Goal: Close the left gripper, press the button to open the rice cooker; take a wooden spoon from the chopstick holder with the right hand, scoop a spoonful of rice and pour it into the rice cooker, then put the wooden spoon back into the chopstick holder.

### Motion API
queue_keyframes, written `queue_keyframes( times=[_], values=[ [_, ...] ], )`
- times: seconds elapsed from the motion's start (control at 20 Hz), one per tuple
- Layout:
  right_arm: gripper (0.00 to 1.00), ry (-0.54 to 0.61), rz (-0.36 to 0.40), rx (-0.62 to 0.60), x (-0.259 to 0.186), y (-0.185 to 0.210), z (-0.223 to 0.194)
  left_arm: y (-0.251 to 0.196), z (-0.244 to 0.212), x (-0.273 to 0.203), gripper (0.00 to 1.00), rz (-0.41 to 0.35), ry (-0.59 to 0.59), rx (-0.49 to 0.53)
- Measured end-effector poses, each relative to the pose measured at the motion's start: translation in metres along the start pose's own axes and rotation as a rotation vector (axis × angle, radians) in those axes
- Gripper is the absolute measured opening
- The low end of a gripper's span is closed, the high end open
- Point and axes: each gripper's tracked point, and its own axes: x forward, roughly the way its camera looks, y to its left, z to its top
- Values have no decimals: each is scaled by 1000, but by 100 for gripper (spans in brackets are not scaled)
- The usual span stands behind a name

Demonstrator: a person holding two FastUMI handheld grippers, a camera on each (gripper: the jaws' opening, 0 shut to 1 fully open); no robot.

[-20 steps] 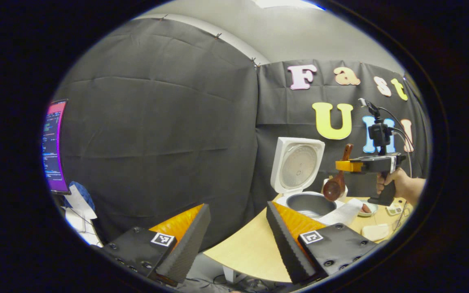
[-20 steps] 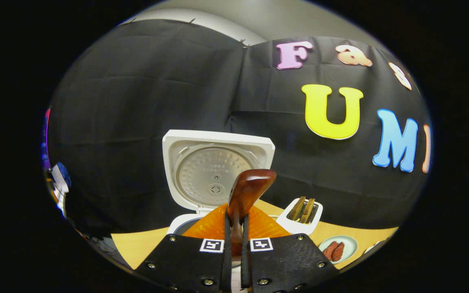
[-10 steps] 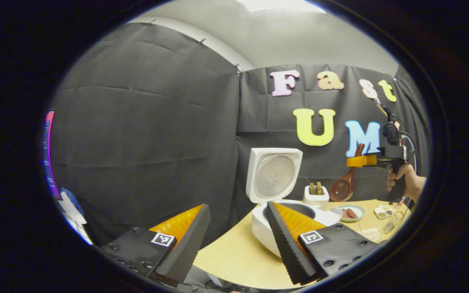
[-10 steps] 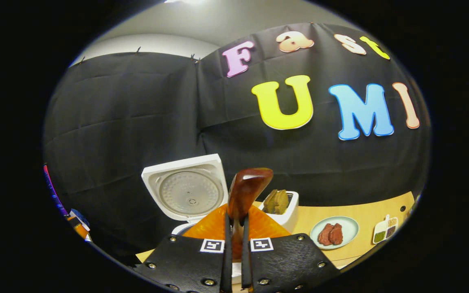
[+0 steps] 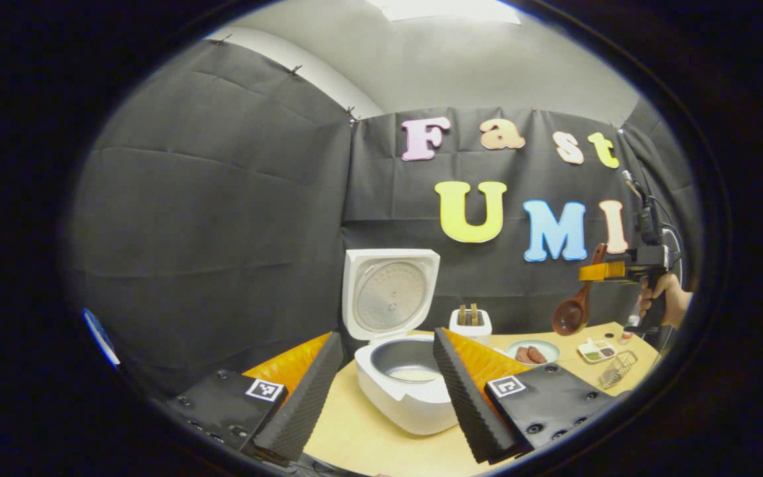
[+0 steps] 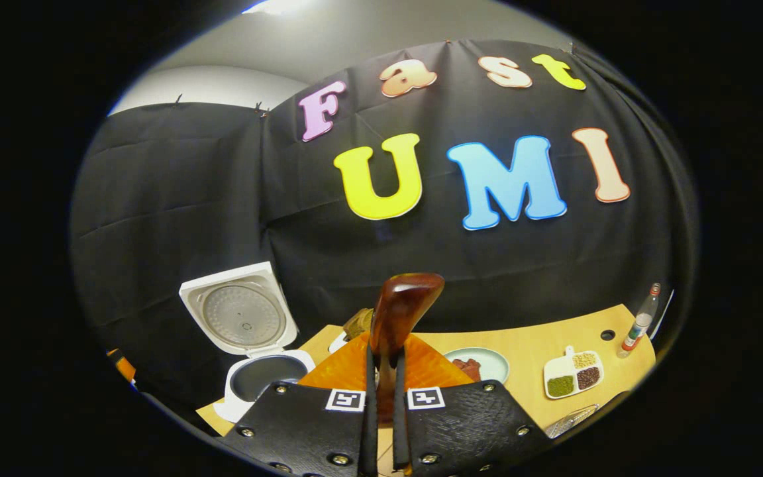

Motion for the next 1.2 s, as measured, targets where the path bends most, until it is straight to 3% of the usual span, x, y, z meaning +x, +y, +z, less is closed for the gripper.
queue_keyframes(
  times=[0.1, 0.3, 0.35, 0.65, 0.7, 0.75, 0.8, 1.0, 1.05, 1.2],
  values=[
    [9, 1, -53, 8, -12, -31, -2, -15, 0, 4, 96, -25, 2, 1],
    [9, -2, -143, 40, -36, -86, 1, -45, 6, 16, 96, -68, -7, 1],
    [9, -9, -165, 43, -43, -100, 3, -52, 7, 19, 100, -79, -11, -1],
    [9, -6, -291, 47, -80, -171, -1, -98, 15, 36, 96, -147, -30, 1],
    [9, -1, -313, 49, -86, -182, -5, -105, 17, 40, 99, -156, -31, 2],
    [9, 6, -329, 54, -90, -192, -9, -113, 18, 43, 92, -167, -32, 2],
    [9, 17, -343, 60, -94, -201, -15, -120, 19, 45, 92, -179, -31, 2],
    [9, 82, -405, 92, -108, -233, -52, -139, 25, 50, 100, -202, -36, 7],
    [9, 101, -411, 104, -110, -237, -63, -141, 26, 50, 96, -204, -35, 11],
    [10, 145, -426, 123, -108, -246, -91, -145, 29, 50, 99, -204, -34, 29]
  ],
)
